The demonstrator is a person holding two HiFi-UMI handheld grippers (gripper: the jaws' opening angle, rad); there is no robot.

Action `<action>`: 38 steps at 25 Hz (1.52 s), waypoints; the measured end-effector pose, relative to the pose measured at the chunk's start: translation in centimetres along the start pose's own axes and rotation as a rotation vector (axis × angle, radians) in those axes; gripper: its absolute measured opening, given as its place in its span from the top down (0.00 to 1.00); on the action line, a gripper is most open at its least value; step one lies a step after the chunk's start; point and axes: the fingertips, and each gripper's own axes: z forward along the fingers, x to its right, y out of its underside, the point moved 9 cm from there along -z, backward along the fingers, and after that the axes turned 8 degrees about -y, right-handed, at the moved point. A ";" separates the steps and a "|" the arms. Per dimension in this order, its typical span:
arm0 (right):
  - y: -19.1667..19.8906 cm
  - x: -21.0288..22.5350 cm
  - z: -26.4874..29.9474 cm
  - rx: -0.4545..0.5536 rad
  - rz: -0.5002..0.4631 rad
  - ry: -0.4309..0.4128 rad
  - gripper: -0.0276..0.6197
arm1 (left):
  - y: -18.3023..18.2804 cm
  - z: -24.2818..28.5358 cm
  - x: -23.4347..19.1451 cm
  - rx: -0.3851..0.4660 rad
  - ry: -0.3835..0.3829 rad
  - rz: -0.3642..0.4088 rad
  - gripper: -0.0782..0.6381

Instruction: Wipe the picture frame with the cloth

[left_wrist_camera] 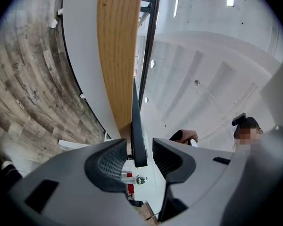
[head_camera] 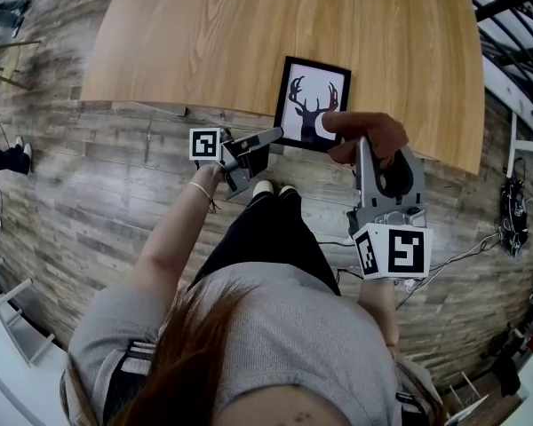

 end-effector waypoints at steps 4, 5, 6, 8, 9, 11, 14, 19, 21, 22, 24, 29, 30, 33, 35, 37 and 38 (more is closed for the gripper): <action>-0.1 -0.9 -0.2 0.009 -0.003 -0.003 0.75 | 0.2 -1.3 -0.2 -0.013 0.005 0.013 0.68; -0.2 -1.2 -0.3 0.011 -0.005 -0.005 0.75 | 0.6 -1.9 -0.3 -0.005 0.005 0.005 0.68; -0.3 -1.5 -0.4 0.013 -0.008 -0.005 0.75 | 1.0 -2.6 -0.4 0.012 0.001 -0.008 0.68; -0.3 -1.9 -0.7 0.020 -0.009 -0.001 0.75 | 1.8 -4.3 -0.6 0.069 -0.019 -0.026 0.68; -0.4 -2.1 -0.9 0.024 -0.009 0.002 0.75 | 2.2 -5.2 -0.5 0.099 -0.030 -0.021 0.68; -0.3 -2.6 -1.3 0.032 -0.008 0.007 0.75 | 2.7 -6.6 0.3 0.156 -0.059 0.030 0.68; -0.1 -3.5 -1.9 0.044 -0.012 0.015 0.75 | 3.1 -7.4 2.5 0.178 -0.125 0.200 0.68; 0.7 -4.6 -3.3 0.052 -0.002 0.021 0.75 | 4.6 -6.4 7.6 0.157 -0.113 0.398 0.68; 0.6 -5.1 -3.8 0.068 -0.004 0.013 0.75 | 5.0 -6.8 8.9 0.184 -0.132 0.460 0.70; 0.4 -5.3 -4.1 0.077 -0.006 0.009 0.75 | 5.1 -7.0 9.6 0.205 -0.135 0.482 0.75; 0.2 -5.7 -4.8 0.088 -0.012 0.000 0.75 | 5.8 -7.2 11.2 0.247 -0.135 0.518 0.82; -0.1 -6.5 -8.2 0.120 -0.043 -0.017 0.75 | 9.5 -5.6 16.1 0.309 -0.179 0.762 0.88; 0.0 -6.8 -9.3 0.122 -0.049 -0.016 0.75 | 10.6 -5.2 17.1 0.331 -0.190 0.810 0.88; 0.6 -8.0 -13.3 0.118 -0.071 -0.030 0.75 | 14.8 -4.3 20.1 0.418 -0.222 0.935 0.88; 1.3 -9.0 -15.8 0.122 -0.080 -0.053 0.75 | 17.8 -4.1 21.7 0.453 -0.241 1.017 0.88; 2.1 -9.9 -18.0 0.126 -0.082 -0.079 0.75 | 20.6 -4.2 22.8 0.477 -0.247 1.065 0.88; 2.4 -10.5 -19.0 0.129 -0.083 -0.092 0.75 | 22.0 -4.4 23.1 0.491 -0.249 1.073 0.88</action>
